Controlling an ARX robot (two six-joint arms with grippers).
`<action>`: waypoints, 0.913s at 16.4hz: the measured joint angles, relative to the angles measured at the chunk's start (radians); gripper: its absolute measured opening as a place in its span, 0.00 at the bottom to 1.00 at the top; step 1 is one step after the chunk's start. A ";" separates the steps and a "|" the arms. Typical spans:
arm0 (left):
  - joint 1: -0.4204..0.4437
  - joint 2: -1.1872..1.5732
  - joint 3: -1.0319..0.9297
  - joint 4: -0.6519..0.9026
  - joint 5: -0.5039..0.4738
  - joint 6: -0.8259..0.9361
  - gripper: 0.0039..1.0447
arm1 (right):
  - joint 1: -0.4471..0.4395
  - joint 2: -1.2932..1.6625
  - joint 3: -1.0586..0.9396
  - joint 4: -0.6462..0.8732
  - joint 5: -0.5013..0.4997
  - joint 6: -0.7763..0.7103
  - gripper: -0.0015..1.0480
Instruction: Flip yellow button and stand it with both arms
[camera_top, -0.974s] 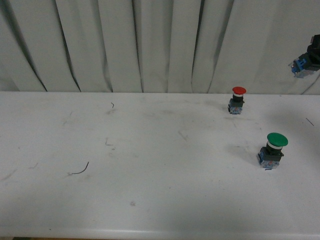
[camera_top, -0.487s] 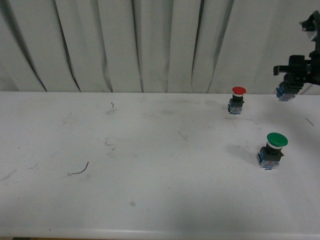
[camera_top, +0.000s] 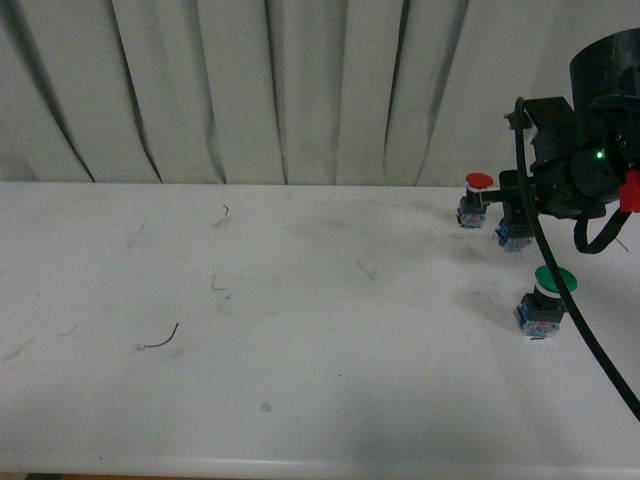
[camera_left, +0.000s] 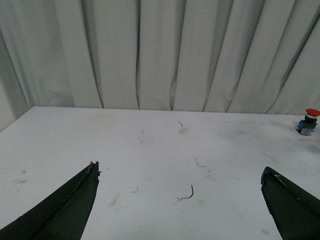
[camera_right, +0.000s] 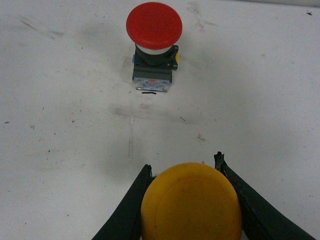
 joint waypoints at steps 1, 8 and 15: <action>0.000 0.000 0.000 0.000 0.000 0.000 0.94 | 0.000 0.003 -0.002 0.000 -0.007 -0.001 0.34; 0.000 0.000 0.000 0.000 0.000 0.000 0.94 | 0.002 0.052 -0.012 -0.004 0.013 0.005 0.34; 0.000 0.000 0.000 0.000 0.000 0.000 0.94 | 0.016 0.111 0.102 -0.062 0.094 0.055 0.34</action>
